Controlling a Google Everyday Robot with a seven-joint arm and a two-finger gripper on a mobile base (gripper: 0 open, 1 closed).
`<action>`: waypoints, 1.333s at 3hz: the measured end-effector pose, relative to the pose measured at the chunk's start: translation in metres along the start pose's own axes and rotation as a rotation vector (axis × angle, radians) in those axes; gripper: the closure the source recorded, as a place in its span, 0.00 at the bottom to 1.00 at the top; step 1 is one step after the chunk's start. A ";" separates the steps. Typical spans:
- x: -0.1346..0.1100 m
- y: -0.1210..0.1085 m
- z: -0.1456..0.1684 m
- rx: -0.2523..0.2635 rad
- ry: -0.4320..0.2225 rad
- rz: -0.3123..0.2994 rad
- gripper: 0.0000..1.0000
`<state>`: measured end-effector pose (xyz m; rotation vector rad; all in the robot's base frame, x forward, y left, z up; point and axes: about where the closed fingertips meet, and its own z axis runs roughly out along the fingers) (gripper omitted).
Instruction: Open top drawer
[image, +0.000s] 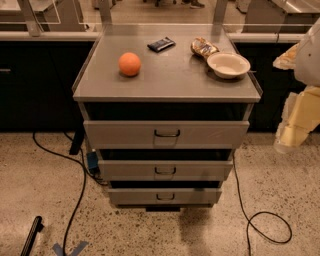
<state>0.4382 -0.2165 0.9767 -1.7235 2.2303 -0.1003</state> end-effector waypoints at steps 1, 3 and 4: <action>0.000 0.000 0.000 0.000 0.000 0.000 0.00; 0.008 0.022 0.029 0.019 -0.136 0.172 0.00; 0.019 0.045 0.084 -0.009 -0.214 0.344 0.00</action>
Offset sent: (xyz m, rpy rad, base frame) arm 0.0043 -0.0032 -0.0159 0.1039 -0.0509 -0.0543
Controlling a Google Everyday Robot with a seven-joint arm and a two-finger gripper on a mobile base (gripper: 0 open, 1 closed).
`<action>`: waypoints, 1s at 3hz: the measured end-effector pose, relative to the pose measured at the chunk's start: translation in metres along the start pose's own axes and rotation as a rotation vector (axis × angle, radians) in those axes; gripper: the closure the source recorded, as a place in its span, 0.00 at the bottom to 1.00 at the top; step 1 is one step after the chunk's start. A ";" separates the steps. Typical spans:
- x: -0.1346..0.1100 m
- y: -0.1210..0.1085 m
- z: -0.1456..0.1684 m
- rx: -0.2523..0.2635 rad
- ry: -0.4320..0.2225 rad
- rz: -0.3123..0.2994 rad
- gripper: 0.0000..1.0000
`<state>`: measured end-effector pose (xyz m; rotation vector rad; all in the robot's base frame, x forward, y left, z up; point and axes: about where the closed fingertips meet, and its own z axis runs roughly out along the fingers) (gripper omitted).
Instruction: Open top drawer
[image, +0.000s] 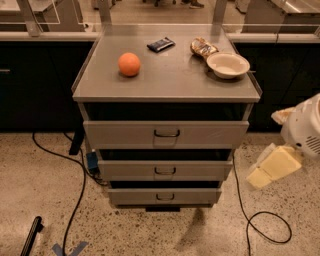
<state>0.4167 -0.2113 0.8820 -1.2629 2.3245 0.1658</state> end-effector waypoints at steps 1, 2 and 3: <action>-0.001 -0.026 0.051 0.028 -0.078 0.102 0.01; -0.012 -0.044 0.048 0.095 -0.123 0.103 0.20; -0.012 -0.044 0.048 0.095 -0.123 0.103 0.43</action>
Offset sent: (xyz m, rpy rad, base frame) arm 0.0306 0.0024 -0.0355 0.0738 -0.0184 -0.0777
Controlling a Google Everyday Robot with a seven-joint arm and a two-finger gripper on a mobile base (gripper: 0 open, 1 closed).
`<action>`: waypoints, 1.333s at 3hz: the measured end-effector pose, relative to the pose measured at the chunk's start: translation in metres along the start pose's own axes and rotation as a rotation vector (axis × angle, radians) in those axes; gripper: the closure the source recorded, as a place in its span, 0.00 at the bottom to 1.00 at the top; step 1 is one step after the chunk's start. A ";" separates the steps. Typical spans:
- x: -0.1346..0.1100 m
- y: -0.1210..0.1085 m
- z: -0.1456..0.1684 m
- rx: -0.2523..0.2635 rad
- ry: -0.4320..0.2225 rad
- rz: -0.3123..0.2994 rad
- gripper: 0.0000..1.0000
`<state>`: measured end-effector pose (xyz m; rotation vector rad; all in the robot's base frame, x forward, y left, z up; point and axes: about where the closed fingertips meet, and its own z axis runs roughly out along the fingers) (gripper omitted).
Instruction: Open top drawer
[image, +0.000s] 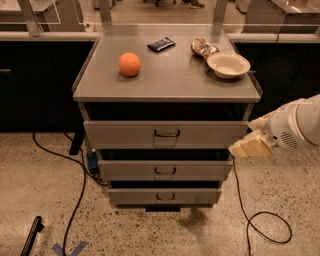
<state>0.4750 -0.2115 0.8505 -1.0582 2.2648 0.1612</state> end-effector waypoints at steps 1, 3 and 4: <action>0.000 0.000 0.000 0.000 0.000 0.000 0.66; -0.002 -0.022 0.049 0.057 -0.159 0.091 1.00; -0.011 -0.050 0.080 0.116 -0.280 0.148 1.00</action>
Offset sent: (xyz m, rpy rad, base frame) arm 0.0540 -0.0045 -0.0368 0.1777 -0.1850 -0.1572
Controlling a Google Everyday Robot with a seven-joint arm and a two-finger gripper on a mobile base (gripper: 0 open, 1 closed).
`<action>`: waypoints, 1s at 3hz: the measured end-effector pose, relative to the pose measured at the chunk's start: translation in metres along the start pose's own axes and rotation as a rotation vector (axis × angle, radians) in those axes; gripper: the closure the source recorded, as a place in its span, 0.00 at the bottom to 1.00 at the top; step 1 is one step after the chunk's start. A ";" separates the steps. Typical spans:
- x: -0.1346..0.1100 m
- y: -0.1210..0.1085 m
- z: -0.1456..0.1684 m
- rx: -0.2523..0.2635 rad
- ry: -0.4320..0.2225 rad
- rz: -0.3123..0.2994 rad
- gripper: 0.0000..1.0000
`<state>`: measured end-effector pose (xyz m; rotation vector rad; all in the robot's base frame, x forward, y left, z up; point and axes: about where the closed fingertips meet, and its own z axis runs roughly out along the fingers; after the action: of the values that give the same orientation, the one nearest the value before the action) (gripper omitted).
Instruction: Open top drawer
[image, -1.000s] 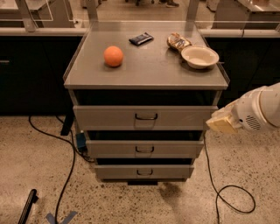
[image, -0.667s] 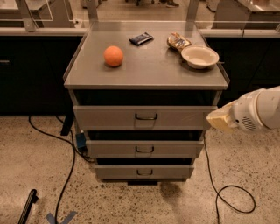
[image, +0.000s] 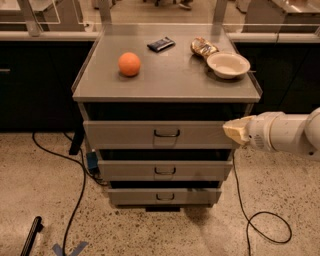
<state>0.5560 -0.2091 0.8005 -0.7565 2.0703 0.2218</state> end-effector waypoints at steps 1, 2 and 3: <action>-0.005 -0.021 0.028 0.070 -0.080 0.050 1.00; -0.006 -0.036 0.053 0.105 -0.094 0.093 1.00; -0.008 -0.037 0.056 0.107 -0.096 0.095 1.00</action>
Offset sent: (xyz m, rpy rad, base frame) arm 0.0975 -0.0110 -0.0418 0.1062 -0.0753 -0.2040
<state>0.6197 -0.2114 0.7788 -0.5731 2.0121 0.1949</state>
